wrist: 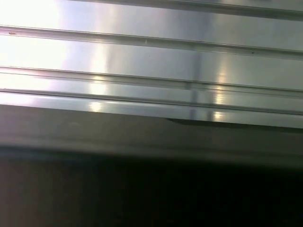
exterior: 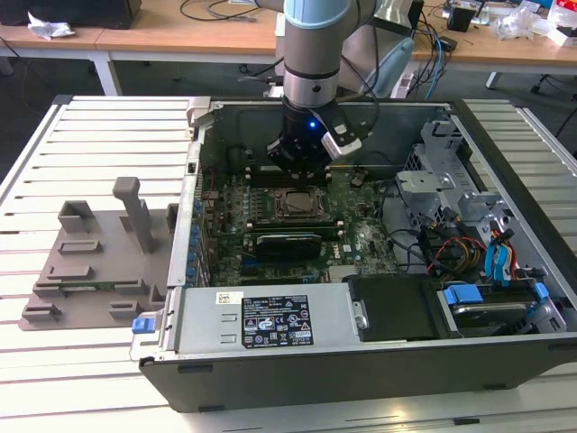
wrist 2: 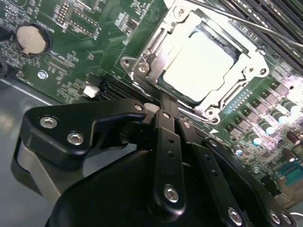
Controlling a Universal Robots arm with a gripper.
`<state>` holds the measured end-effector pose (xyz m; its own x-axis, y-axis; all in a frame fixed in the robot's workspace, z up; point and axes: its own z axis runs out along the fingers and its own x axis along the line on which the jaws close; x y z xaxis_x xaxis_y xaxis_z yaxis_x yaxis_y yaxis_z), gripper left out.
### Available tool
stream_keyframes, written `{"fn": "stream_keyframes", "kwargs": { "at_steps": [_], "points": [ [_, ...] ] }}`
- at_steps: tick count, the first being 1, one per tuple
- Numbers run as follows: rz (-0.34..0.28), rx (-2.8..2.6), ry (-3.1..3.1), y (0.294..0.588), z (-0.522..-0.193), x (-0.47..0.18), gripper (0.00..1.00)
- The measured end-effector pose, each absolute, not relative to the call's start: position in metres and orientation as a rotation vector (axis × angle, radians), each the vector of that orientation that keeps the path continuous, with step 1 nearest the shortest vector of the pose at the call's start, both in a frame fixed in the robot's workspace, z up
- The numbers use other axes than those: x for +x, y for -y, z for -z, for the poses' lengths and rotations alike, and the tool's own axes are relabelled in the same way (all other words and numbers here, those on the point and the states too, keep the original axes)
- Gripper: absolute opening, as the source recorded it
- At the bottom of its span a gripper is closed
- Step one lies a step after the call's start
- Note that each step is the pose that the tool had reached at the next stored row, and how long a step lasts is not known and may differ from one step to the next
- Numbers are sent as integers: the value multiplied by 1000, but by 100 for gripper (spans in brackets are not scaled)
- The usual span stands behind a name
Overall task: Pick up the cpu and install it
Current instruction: 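Install the first cpu locking lever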
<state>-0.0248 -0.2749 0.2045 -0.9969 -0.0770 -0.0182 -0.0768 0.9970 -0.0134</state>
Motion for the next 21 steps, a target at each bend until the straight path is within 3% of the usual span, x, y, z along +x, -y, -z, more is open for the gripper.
{"fn": "stream_keyframes", "kwargs": {
  "at_steps": [21],
  "points": [
    [19,-123,-3120,276,-209,-14,11]
  ]
}}
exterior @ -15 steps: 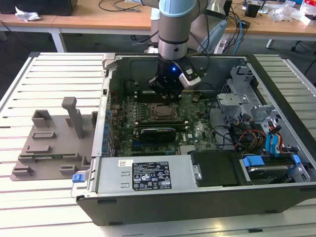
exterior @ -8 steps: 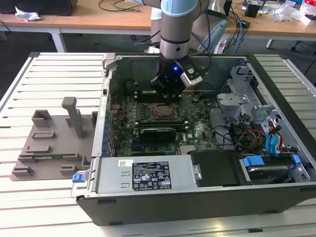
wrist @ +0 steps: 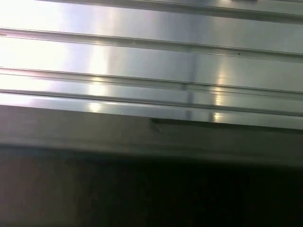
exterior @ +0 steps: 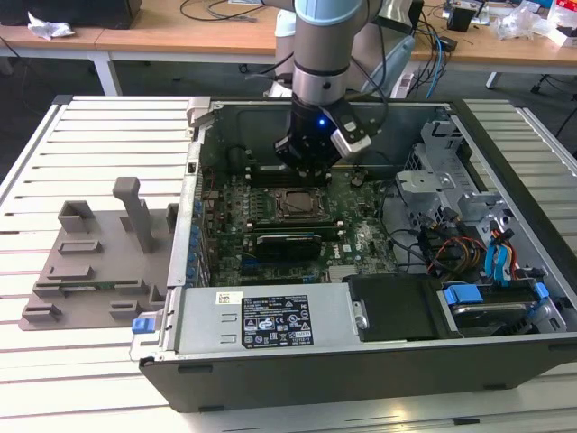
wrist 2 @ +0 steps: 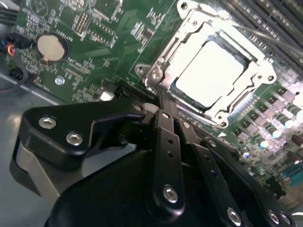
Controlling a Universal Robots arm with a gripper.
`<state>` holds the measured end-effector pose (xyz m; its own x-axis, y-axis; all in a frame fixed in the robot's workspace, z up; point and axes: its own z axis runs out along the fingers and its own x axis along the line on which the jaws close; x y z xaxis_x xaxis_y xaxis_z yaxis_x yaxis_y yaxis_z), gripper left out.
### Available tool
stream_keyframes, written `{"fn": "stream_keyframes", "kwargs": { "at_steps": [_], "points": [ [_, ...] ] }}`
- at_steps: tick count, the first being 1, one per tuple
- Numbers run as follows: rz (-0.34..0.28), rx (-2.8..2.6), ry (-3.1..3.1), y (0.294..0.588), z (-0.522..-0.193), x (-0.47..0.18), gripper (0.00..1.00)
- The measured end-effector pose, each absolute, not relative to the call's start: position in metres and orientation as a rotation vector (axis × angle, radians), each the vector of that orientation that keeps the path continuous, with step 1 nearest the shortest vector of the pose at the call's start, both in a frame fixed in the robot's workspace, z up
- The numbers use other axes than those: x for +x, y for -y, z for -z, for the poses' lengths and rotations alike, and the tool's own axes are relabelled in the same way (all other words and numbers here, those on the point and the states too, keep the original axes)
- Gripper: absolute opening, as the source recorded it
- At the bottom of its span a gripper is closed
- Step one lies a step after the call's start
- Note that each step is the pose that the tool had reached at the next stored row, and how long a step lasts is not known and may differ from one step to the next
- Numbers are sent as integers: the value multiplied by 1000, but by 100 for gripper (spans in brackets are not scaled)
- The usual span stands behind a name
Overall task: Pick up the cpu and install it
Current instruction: 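Install the first cpu locking lever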
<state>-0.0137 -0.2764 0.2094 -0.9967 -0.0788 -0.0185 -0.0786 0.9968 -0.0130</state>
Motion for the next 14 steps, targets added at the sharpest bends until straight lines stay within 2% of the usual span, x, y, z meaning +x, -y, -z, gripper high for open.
{"fn": "stream_keyframes", "kwargs": {
  "at_steps": [8,14],
  "points": [
    [19,-123,-3120,319,-210,-15,11],
    [19,-123,-3119,319,-244,-15,11]
  ]
}}
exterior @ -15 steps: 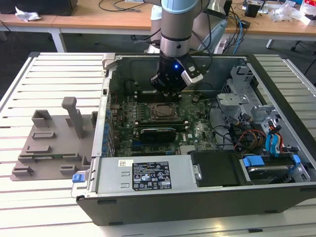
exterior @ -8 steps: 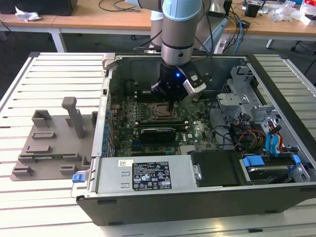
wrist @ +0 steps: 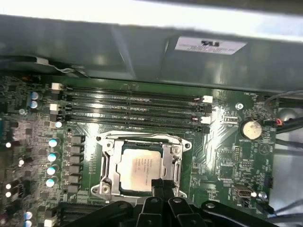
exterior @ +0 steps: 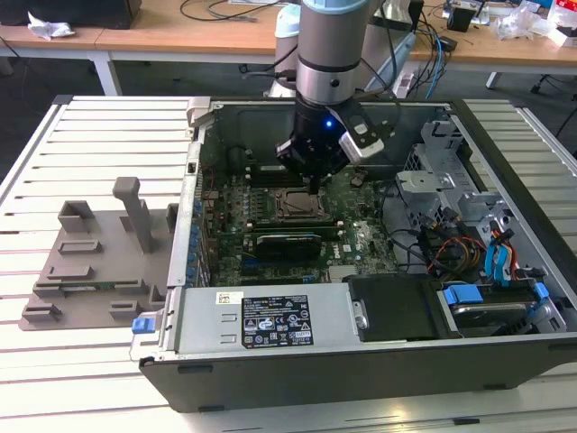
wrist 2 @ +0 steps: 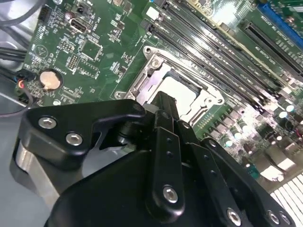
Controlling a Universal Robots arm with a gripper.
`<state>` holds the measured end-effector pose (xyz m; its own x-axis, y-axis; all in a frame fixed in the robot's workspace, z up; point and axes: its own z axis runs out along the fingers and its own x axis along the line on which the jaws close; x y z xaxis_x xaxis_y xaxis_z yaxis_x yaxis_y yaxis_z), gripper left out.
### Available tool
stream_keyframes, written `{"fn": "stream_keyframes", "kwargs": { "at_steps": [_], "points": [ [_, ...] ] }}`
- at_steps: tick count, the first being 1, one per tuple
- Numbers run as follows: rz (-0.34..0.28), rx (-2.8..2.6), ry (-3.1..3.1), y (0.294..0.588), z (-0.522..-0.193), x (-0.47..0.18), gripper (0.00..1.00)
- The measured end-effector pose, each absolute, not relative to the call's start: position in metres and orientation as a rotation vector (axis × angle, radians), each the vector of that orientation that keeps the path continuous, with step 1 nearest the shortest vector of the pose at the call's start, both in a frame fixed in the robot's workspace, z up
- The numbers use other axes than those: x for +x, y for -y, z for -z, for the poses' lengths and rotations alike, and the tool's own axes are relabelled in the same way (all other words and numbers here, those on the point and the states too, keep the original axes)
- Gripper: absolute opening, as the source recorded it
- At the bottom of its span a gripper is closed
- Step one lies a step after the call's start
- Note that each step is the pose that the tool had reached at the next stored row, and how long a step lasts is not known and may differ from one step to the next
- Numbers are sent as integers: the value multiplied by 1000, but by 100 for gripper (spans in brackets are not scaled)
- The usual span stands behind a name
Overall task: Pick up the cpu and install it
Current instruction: 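Install the first cpu locking lever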
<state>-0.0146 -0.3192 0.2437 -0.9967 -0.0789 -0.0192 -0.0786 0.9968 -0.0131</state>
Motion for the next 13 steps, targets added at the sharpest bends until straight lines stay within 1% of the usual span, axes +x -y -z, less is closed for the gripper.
{"fn": "stream_keyframes", "kwargs": {
  "at_steps": [3,13],
  "points": [
    [19,-123,-3119,319,-251,-15,11],
    [19,-123,-3119,319,-251,-15,11]
  ]
}}
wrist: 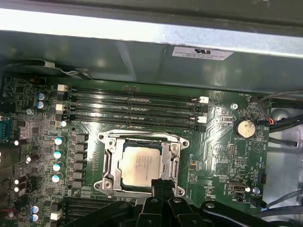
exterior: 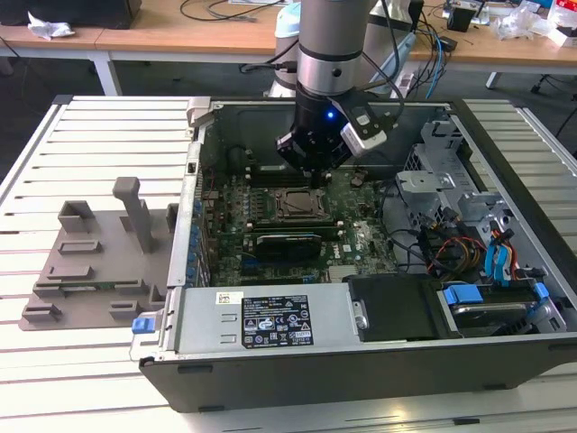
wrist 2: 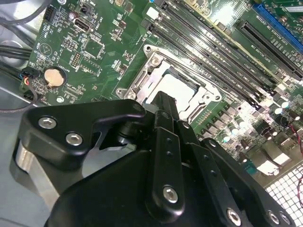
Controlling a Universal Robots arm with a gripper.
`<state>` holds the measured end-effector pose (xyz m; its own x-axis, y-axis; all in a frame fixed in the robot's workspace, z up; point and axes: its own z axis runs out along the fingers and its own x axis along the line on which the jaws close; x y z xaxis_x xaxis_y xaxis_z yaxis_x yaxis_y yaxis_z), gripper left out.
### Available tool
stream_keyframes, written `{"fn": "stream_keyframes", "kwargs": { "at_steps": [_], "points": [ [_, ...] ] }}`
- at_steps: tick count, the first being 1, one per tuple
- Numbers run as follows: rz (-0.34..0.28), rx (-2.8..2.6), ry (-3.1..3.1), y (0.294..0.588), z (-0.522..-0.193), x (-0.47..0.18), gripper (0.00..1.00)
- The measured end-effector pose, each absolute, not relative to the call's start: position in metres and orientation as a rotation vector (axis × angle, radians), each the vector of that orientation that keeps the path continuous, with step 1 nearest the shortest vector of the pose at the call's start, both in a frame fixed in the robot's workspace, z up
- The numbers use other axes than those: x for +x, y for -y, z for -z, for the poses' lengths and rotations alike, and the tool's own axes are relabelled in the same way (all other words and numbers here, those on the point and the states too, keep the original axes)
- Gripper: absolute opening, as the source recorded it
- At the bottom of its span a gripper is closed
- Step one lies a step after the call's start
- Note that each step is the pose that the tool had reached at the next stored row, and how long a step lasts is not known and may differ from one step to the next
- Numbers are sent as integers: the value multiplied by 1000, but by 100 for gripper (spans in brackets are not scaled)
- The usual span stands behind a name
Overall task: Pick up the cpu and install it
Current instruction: 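Install the second cpu locking lever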
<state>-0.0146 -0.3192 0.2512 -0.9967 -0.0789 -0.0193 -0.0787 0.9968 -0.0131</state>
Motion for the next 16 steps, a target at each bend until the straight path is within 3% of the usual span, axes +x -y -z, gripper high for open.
{"fn": "stream_keyframes", "kwargs": {
  "at_steps": [4,10,13,16],
  "points": [
    [19,-123,-3119,324,-251,-15,11],
    [2,-123,-3119,357,-251,-15,11],
    [-58,-122,-3117,365,-250,-16,11],
    [-164,-121,-3111,378,-248,-20,11]
  ]
}}
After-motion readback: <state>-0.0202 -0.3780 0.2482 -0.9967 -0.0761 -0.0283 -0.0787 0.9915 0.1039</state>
